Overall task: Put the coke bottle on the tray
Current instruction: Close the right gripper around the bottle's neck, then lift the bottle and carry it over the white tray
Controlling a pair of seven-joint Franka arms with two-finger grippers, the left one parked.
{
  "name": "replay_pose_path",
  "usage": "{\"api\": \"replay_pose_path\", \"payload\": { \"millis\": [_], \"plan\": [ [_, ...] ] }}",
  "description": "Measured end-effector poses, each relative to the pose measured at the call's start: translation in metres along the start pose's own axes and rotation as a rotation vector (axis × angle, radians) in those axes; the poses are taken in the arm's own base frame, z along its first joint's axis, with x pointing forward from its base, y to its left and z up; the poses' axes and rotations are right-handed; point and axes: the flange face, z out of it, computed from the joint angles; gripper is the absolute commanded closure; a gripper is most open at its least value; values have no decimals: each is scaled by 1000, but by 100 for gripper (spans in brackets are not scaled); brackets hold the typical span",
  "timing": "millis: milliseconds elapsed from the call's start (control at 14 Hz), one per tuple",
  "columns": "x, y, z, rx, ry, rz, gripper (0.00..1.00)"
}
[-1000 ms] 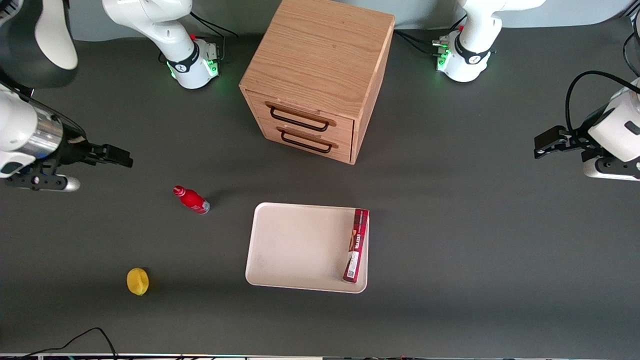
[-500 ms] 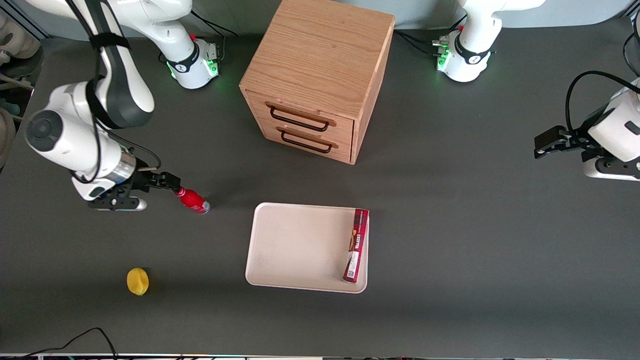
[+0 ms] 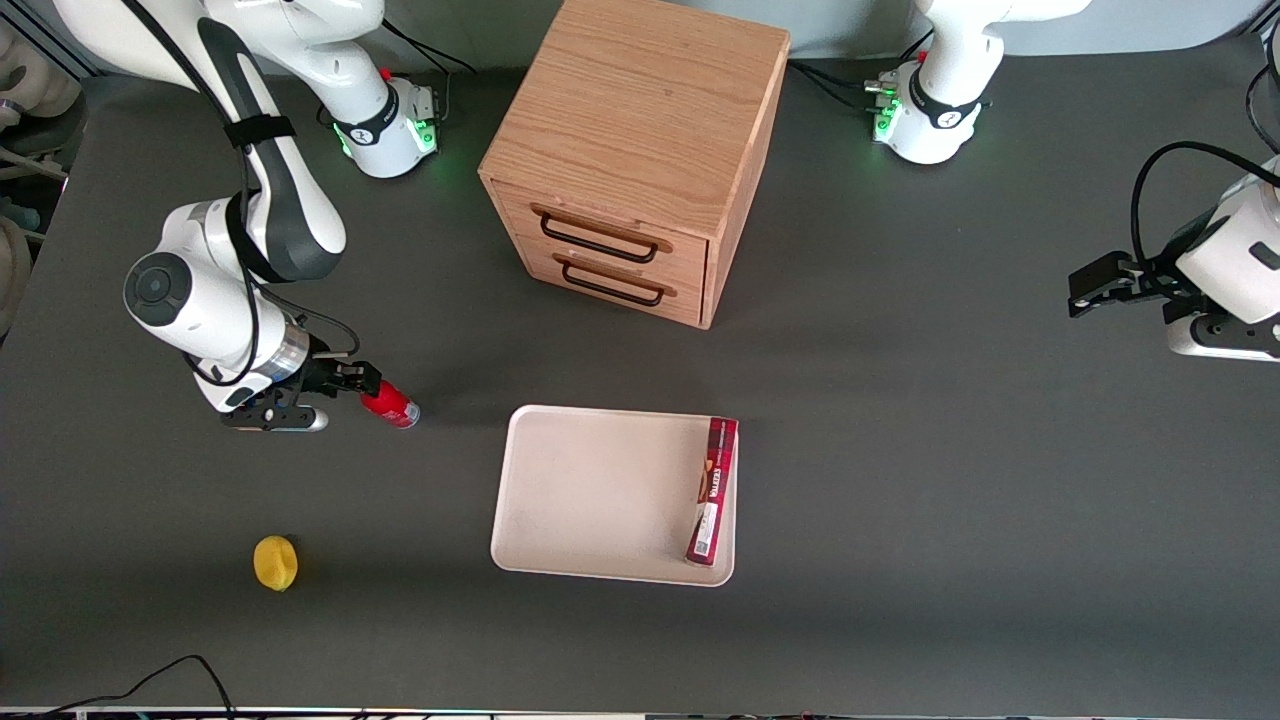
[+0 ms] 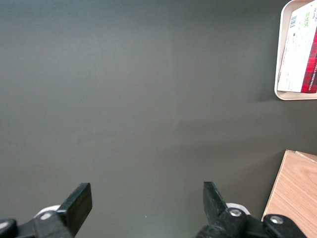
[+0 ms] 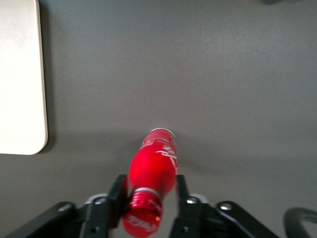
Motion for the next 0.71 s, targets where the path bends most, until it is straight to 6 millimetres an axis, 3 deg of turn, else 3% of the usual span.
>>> {"api": "replay_pose_path", "payload": {
  "millis": [500,643,714],
  "plan": [
    [-1,-2,-5,0,-1,-5,100],
    [-1,0,-29,-1,-24,-1,100],
    [2,3,-51,-1,-38,5,100]
  ]
}}
